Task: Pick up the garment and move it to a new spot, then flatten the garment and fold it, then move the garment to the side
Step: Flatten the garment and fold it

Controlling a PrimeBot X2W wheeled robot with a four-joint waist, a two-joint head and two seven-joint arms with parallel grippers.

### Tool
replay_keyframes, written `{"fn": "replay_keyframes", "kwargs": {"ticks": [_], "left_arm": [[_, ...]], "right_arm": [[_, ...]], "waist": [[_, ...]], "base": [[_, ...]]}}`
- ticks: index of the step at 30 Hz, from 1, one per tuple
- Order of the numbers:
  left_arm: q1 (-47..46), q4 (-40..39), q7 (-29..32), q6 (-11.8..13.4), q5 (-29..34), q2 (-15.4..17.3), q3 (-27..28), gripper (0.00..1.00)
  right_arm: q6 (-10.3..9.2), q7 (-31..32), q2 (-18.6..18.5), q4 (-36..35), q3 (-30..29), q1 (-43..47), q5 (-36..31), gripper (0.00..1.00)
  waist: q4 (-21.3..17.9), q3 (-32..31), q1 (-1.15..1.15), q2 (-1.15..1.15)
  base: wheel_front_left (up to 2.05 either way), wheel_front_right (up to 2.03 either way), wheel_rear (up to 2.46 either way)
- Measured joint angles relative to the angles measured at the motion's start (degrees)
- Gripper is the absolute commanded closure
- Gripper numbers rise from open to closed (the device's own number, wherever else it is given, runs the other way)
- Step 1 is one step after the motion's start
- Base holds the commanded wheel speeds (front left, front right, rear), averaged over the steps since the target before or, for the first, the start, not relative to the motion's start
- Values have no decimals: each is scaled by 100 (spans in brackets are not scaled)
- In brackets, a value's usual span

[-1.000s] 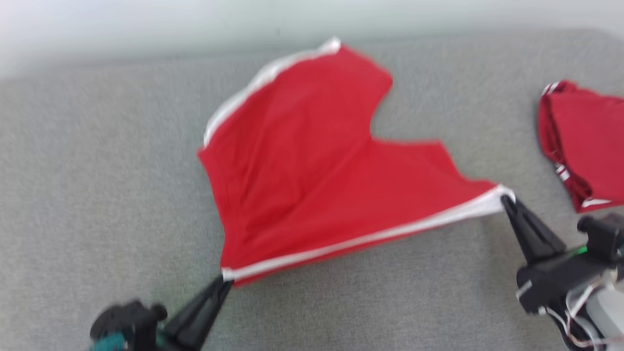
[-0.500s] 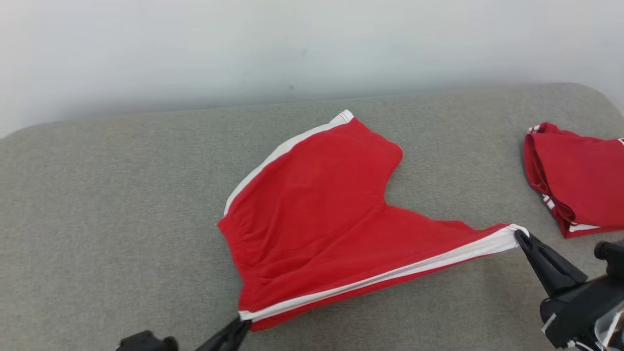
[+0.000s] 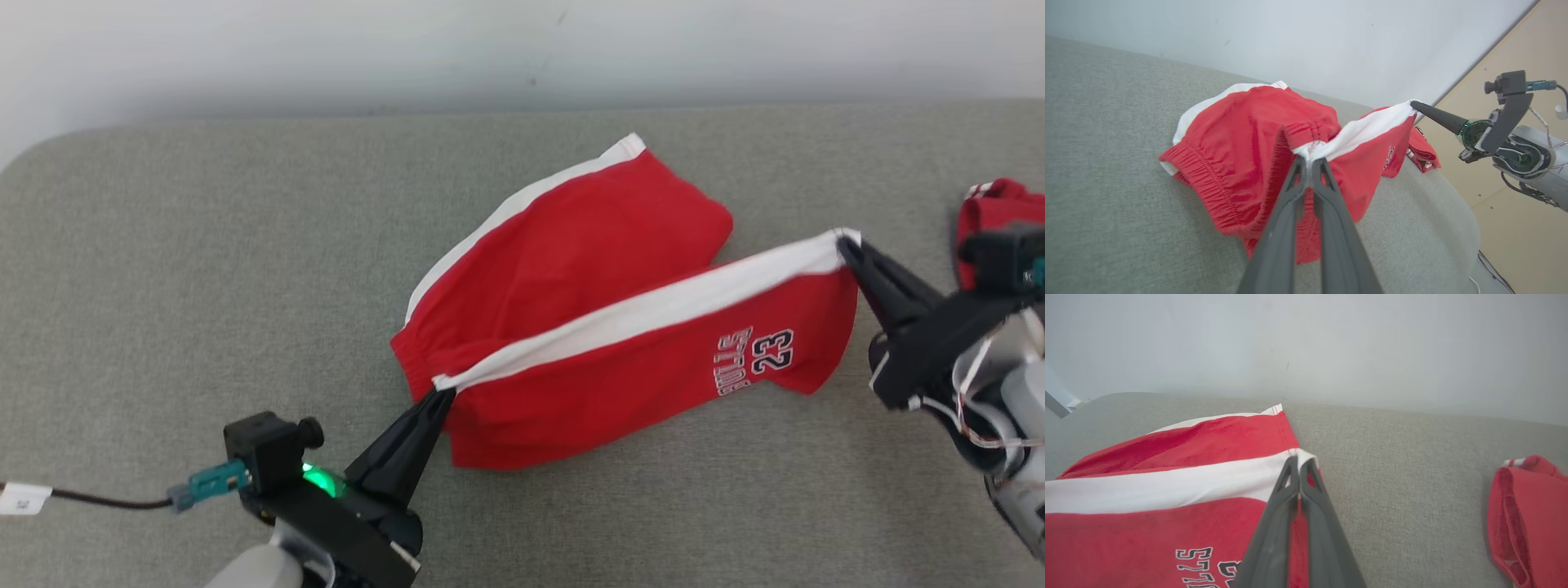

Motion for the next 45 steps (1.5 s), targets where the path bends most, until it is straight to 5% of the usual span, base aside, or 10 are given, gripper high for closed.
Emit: {"fn": "replay_keyframes", "kwargs": {"ticks": [6,16,32,33,35,37,39,40,42,45], "left_arm": [[-505,196,35,-194,-201,-280,92,100],[-1254,589,-122,-37,-134,-593,364,100],[-1630,1028,-353,-2,79,-843,414,99],[-1652,1063,-359,-4,80,-858,402,93],[-1703,1117,-379,-31,110,-871,387,84],[-1722,1161,-394,-32,145,-880,382,77],[-1756,1201,-427,-16,223,-879,377,75],[-1786,1217,-446,-13,244,-881,381,68],[-1806,1252,-475,5,291,-881,396,51],[-1806,1311,-505,67,439,-876,414,0]], "right_arm": [[0,-33,8,619,631,-1215,108,100],[0,-257,155,1584,1525,-2952,361,100],[0,-783,460,2797,2794,-4043,1035,100],[0,-813,482,2842,2866,-4066,1071,96],[0,-875,531,2940,2998,-4134,1131,68],[0,-982,575,3042,3105,-4173,1179,53],[0,-1118,608,3137,3192,-4232,1214,51],[0,-1172,623,3176,3227,-4258,1222,35],[0,-1256,677,3259,3304,-4266,1263,0],[0,-1391,734,3368,3384,-4266,1291,0]], "waist": [[239,374,0,0],[621,1096,1,1],[1103,1719,0,1],[1114,1729,-1,1],[1122,1742,0,1],[1115,1744,-1,1],[1104,1742,-1,1],[1097,1739,-1,1],[1078,1732,-1,1],[1035,1709,-1,0]], "base": [[0,0,0],[0,0,0],[0,0,0],[0,0,0],[0,0,0],[0,0,0],[0,0,0],[0,0,0],[0,0,0],[0,0,0]]}}
